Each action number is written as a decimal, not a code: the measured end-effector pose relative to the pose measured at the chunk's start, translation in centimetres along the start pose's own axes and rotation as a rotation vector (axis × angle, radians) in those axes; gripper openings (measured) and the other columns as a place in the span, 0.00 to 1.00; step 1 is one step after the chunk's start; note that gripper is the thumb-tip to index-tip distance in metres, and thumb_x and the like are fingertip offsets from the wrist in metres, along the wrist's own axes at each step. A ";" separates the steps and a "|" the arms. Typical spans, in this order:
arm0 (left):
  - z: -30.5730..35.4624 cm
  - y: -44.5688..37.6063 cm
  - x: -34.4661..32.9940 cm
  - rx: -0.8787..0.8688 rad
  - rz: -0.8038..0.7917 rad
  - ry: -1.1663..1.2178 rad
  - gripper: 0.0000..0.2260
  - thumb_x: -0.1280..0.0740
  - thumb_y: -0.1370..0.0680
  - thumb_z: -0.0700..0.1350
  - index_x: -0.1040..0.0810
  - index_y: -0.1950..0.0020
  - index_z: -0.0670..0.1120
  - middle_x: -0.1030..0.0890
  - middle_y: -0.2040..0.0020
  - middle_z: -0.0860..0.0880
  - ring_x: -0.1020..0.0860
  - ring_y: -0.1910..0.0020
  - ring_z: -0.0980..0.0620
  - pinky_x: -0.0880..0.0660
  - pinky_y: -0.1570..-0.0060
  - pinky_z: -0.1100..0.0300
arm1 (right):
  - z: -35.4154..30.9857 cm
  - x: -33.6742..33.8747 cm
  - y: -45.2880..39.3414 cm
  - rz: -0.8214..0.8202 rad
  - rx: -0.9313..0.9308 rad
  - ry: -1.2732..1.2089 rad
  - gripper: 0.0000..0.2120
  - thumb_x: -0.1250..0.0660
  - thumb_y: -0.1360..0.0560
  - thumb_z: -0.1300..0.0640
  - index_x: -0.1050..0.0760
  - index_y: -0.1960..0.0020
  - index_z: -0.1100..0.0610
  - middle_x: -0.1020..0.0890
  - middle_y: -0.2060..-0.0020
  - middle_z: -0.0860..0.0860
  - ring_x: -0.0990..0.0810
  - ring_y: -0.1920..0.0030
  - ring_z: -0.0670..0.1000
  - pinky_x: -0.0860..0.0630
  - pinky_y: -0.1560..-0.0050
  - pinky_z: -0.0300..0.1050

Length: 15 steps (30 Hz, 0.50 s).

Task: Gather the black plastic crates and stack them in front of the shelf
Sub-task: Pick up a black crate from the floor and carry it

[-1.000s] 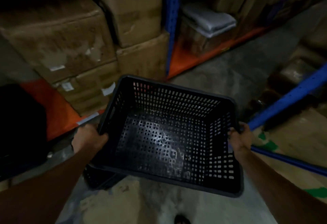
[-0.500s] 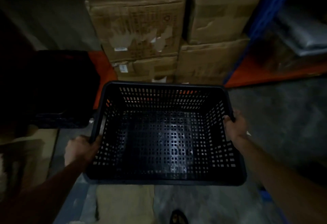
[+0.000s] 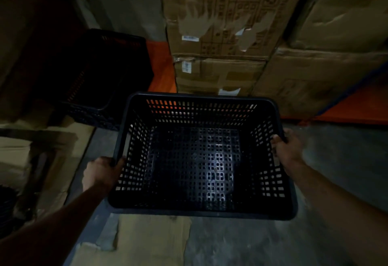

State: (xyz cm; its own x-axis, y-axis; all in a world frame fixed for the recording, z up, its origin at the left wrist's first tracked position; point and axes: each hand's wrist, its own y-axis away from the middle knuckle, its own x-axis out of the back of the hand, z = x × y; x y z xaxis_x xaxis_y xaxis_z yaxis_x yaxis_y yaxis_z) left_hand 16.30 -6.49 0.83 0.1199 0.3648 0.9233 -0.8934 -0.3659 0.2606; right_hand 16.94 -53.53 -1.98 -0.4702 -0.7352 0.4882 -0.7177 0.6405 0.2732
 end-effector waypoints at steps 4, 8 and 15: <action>-0.6 -1.5 -0.6 0.036 0.007 0.024 0.22 0.37 0.25 0.61 0.26 0.70 0.46 0.17 0.60 0.36 0.19 0.57 0.36 0.30 0.63 0.55 | -0.3 -2.0 -0.8 -0.009 -0.013 0.043 0.09 0.39 0.21 0.62 0.29 0.41 0.62 0.22 0.55 0.61 0.25 0.66 0.54 0.27 0.67 0.47; 0.0 -2.7 -1.2 0.017 -0.005 0.034 0.22 0.37 0.25 0.61 0.28 0.71 0.46 0.21 0.64 0.38 0.19 0.58 0.37 0.31 0.64 0.57 | 0.4 -2.3 -1.8 0.025 -0.016 0.054 0.11 0.38 0.22 0.62 0.28 0.40 0.62 0.21 0.53 0.62 0.24 0.63 0.55 0.24 0.70 0.42; 0.0 -2.7 -1.8 0.001 -0.055 0.033 0.23 0.38 0.26 0.64 0.23 0.65 0.45 0.19 0.62 0.40 0.20 0.60 0.40 0.28 0.63 0.56 | 2.1 -1.9 -2.4 0.081 -0.015 0.083 0.07 0.37 0.25 0.64 0.29 0.47 0.58 0.20 0.51 0.66 0.24 0.58 0.58 0.26 0.63 0.46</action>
State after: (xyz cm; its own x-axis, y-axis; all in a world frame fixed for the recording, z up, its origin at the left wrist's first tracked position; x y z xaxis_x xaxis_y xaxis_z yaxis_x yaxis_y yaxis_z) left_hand 18.52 -6.15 -1.58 0.1546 0.4125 0.8977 -0.8854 -0.3454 0.3112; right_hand 18.45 -54.11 -5.31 -0.4816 -0.6603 0.5763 -0.6709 0.7009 0.2424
